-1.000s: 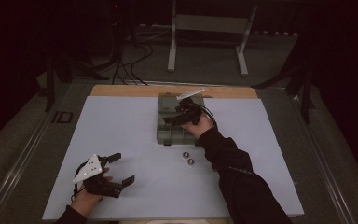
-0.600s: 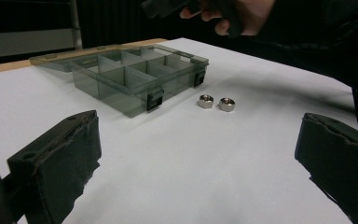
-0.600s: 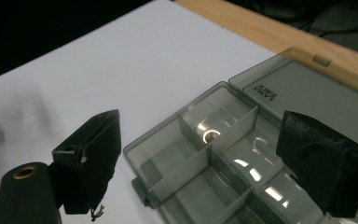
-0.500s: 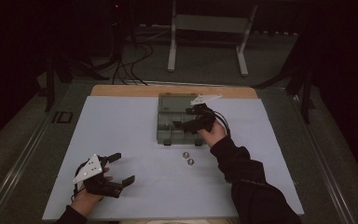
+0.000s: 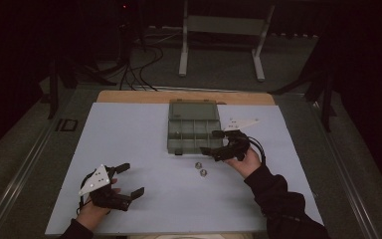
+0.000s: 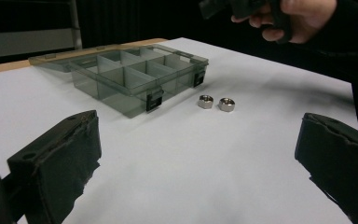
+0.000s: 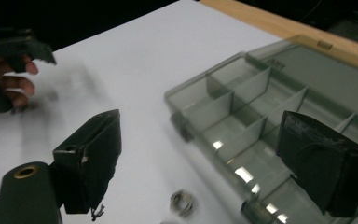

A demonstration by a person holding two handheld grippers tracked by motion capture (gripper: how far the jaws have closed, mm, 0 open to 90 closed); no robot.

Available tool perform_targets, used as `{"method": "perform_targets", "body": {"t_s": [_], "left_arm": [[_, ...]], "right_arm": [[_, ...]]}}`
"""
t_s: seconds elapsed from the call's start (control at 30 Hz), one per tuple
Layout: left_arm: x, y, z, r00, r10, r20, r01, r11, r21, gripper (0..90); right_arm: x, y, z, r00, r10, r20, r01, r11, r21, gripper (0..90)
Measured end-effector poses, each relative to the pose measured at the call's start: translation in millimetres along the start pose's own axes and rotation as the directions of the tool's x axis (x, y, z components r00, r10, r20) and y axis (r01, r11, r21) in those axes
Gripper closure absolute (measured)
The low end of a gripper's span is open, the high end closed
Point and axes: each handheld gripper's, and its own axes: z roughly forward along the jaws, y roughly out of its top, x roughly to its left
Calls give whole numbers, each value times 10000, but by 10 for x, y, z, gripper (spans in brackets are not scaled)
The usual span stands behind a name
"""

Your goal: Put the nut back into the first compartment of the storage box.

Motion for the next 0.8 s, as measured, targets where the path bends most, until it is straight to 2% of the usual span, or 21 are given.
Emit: {"method": "perform_targets", "body": {"t_s": [0.07, 0.1, 0.13, 0.17, 0.3, 0.53, 0.63, 0.8], "left_arm": [[2, 2, -1, 10000, 19, -12, -19, 10000, -19, 10], [2, 2, -2, 10000, 19, -15, -19, 10000, -23, 10], [2, 2, -2, 10000, 19, -15, -19, 10000, -23, 10], [3, 2, -3, 10000, 35, -26, -35, 10000, -13, 10], [-2, 3, -1, 10000, 37, -22, -37, 10000, -27, 10], [-3, 4, -1, 10000, 44, -27, -44, 10000, -15, 10], [-4, 4, -1, 10000, 44, -20, -44, 10000, -4, 10], [-5, 6, -4, 10000, 55, -33, -55, 10000, -20, 10]], "right_arm": [[33, -84, -7, 9997, -172, -158, 177, 9995, 258, 182], [67, -140, -6, 9990, -428, -145, 434, 9982, 415, 210], [67, -140, -6, 9990, -428, -145, 434, 9982, 415, 210], [122, -235, 2, 9982, -553, -227, 564, 9972, 494, 240], [202, -423, 46, 9974, -706, -154, 714, 9953, 651, 322], [246, -673, 163, 9974, -701, -153, 714, 9897, 1241, 454], [264, -745, 240, 9960, -896, -70, 896, 9832, 1590, 463], [272, -796, 322, 9944, -1053, 67, 1022, 9769, 1878, 475]]}}
